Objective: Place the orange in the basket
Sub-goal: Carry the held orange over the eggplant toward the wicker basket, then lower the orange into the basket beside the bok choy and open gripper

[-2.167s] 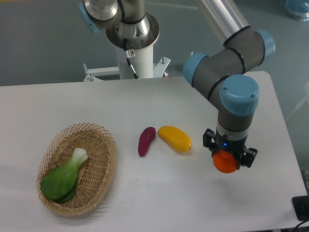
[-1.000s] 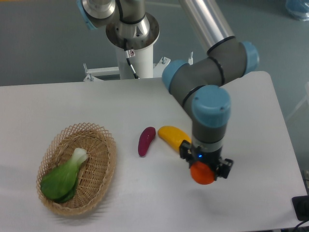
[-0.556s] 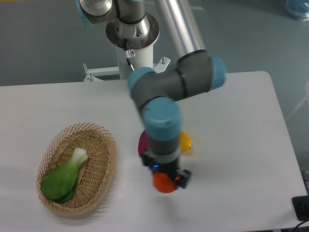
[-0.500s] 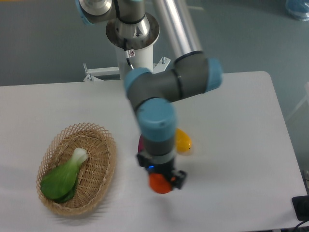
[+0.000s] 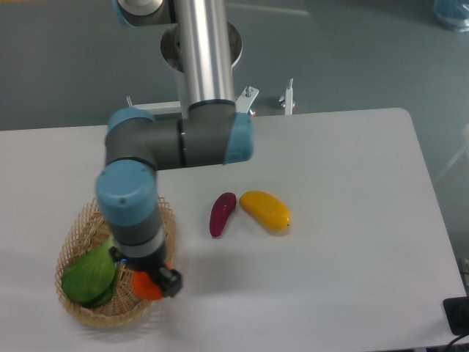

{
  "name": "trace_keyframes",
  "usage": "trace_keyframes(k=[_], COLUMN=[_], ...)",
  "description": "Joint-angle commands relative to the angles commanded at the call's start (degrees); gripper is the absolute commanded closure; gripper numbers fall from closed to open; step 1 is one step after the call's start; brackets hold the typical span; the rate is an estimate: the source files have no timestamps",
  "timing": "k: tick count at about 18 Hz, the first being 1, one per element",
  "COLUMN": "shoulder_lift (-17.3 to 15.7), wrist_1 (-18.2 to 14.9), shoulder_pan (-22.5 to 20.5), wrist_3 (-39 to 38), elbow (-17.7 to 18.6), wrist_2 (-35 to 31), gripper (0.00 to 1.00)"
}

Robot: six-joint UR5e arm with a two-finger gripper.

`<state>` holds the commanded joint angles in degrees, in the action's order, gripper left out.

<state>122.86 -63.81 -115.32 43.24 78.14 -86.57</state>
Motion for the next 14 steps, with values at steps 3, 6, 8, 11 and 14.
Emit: trace_keyframes(k=[3, 6, 8, 11, 14], shoulder_lift=[1.06, 2.03, 2.73, 2.65, 2.12], wrist_1=[0.0, 0.26, 0.44, 0.61, 0.61], shoulder_pan=[1.5, 2.03, 2.38, 2.47, 2.47], wrist_3=[-3.25, -3.34, -3.34, -3.25, -3.34], elbow=[0.0, -0.35, -0.35, -0.44, -0.7], wrist_2=[0.26, 1.93, 2.02, 2.28, 2.29], gripper=[0.42, 0.36, 0.26, 0.0, 0.0])
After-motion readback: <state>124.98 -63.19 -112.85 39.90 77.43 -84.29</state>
